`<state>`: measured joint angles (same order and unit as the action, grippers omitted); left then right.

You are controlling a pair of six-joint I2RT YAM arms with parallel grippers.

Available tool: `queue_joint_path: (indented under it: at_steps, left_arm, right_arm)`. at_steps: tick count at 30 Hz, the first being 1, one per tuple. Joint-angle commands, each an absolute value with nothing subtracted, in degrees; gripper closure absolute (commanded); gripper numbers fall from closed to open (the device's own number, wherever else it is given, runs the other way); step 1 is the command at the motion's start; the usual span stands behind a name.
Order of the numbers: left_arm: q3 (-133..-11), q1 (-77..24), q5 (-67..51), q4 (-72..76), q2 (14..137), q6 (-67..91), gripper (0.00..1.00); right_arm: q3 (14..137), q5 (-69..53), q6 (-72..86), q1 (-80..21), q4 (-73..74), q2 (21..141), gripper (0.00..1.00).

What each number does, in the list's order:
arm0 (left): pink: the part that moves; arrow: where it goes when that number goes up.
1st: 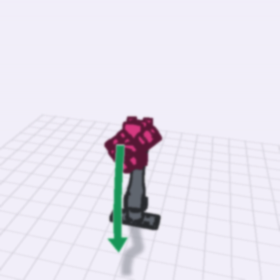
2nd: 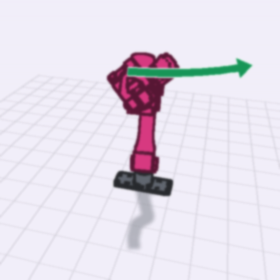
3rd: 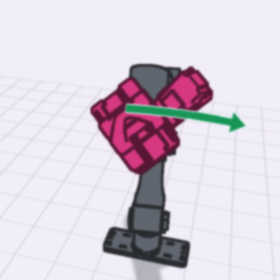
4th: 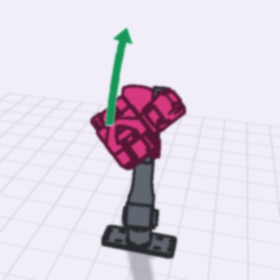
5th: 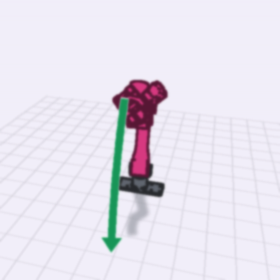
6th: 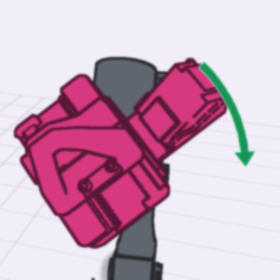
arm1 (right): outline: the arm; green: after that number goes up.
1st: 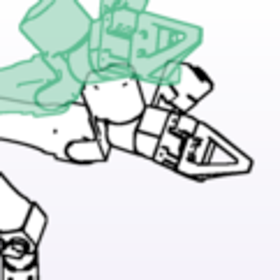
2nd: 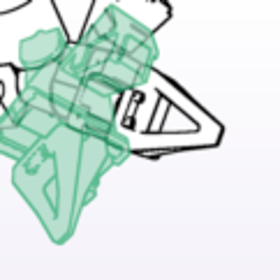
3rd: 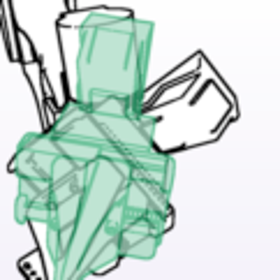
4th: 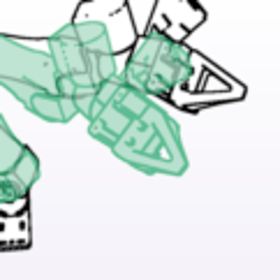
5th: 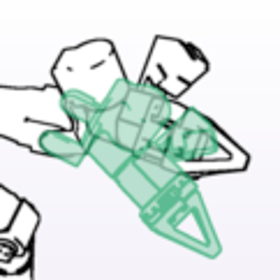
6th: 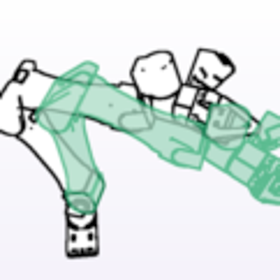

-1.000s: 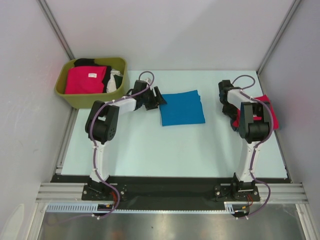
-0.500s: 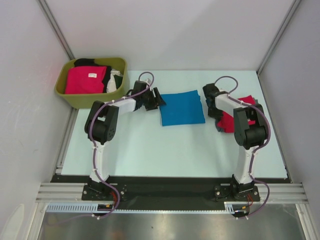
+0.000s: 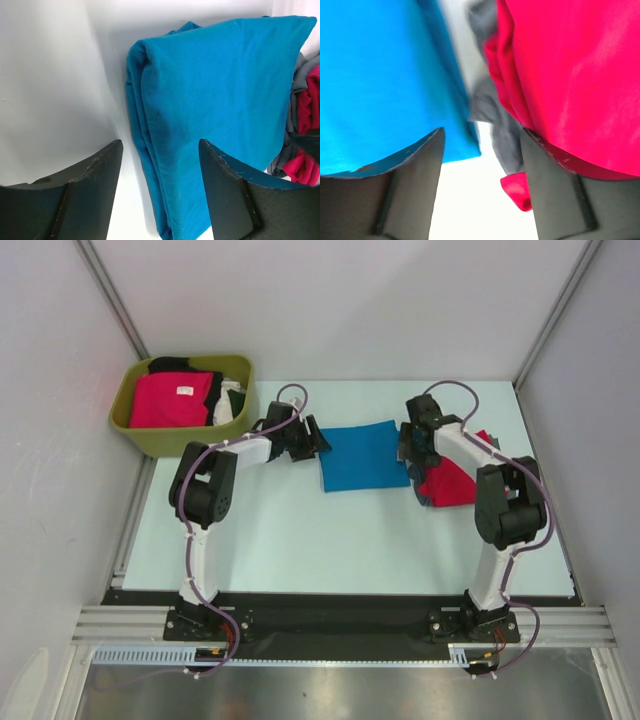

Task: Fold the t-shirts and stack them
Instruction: Neatly place the folded tshirt to the corner

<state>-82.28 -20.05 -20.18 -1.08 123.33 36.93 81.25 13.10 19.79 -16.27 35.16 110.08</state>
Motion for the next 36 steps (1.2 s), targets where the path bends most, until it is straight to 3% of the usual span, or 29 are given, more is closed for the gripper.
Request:
queue_joint_path:
  at_steps: [1,5,9,16,24,29,31,34,35,36]
  left_arm:
    - [-83.50,-19.78,-19.95,-1.49,122.08,35.33,0.32]
    - [-85.34,-19.86,-18.37,-3.07,122.52,35.16,0.32]
    - [-86.75,-19.86,-16.44,-3.95,123.48,35.16,0.32]
    - [-89.11,-19.95,-14.41,-4.83,125.77,36.03,0.34]
    - [-92.46,-20.39,-13.62,-6.06,128.67,36.65,0.36]
    - [-95.09,-20.65,-12.22,-6.15,130.60,37.26,0.40]
    - [-97.45,-20.83,-11.78,-6.85,132.53,37.70,0.47]
    - [-100.62,-21.18,-11.34,-8.43,135.43,38.76,0.51]
    - [-100.90,-21.27,-10.82,-8.35,135.79,39.11,0.51]
    - [-101.07,-21.27,-10.72,-7.13,136.14,39.72,0.58]
  right_arm:
    - [82.44,3.81,19.16,-14.07,29.37,103.98,0.31]
    - [81.03,-10.61,18.89,-9.94,20.32,104.41,0.23]
    - [85.32,-17.39,20.56,-7.21,15.48,111.16,0.24]
    - [97.45,-18.63,19.87,-7.03,17.66,123.55,0.25]
    - [100.46,-16.26,19.25,-7.03,17.93,129.72,0.26]
    - [101.69,-18.01,19.95,-6.86,17.40,132.45,0.41]
    - [102.30,-19.07,20.04,-6.86,17.14,133.50,0.42]
    - [103.79,-19.25,20.13,-7.56,17.49,134.64,0.50]
    - [104.58,-19.16,19.95,-7.73,18.01,135.08,0.56]
    - [105.98,-18.73,19.69,-8.00,19.15,135.44,0.61]
